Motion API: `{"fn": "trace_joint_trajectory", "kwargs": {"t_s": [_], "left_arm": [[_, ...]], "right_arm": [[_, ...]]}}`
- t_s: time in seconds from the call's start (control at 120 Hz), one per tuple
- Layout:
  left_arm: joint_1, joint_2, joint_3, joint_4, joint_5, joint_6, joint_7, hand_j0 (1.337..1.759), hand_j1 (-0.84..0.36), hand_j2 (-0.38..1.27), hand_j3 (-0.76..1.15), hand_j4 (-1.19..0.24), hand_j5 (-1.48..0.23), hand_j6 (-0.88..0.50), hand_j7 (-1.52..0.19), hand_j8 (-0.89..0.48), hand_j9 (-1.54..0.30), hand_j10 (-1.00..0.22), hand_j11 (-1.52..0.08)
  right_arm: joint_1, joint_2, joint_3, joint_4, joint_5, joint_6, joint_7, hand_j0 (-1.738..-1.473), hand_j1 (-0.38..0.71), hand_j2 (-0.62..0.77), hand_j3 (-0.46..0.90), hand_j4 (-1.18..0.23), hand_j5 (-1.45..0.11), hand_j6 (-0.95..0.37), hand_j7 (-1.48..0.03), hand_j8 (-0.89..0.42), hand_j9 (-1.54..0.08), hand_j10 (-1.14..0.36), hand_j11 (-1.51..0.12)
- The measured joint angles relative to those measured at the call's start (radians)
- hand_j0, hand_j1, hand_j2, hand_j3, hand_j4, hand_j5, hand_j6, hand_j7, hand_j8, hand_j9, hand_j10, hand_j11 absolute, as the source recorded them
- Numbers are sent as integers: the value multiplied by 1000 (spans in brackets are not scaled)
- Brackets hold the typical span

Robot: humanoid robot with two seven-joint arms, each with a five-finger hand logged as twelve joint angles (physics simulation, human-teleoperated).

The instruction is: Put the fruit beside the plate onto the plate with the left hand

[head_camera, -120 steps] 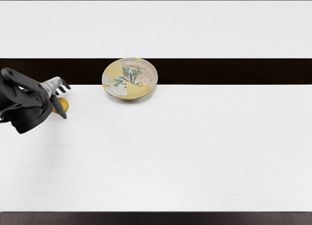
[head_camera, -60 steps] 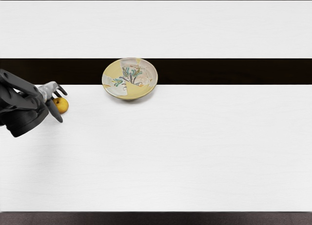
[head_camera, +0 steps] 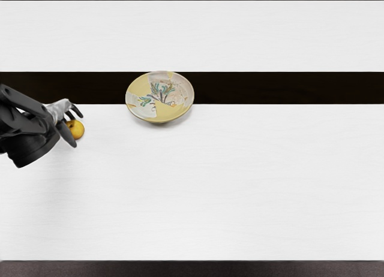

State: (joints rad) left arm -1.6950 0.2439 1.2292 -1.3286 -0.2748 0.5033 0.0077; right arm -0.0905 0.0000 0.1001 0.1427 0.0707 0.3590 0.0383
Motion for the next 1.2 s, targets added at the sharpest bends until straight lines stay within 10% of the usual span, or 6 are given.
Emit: {"fn": "trace_joint_trajectory", "kwargs": {"t_s": [1.2], "left_arm": [[-7,5,-8,-1,-21,-20,0,1654,-245,282,0,-669,-906,-462,-915,-491,-928,-687,-928]], "right_arm": [[0,0,0,0,0,0,0,-1658,-340,-2,0,-8,-10,-8,-10,-8,-10,-8,-10]]}}
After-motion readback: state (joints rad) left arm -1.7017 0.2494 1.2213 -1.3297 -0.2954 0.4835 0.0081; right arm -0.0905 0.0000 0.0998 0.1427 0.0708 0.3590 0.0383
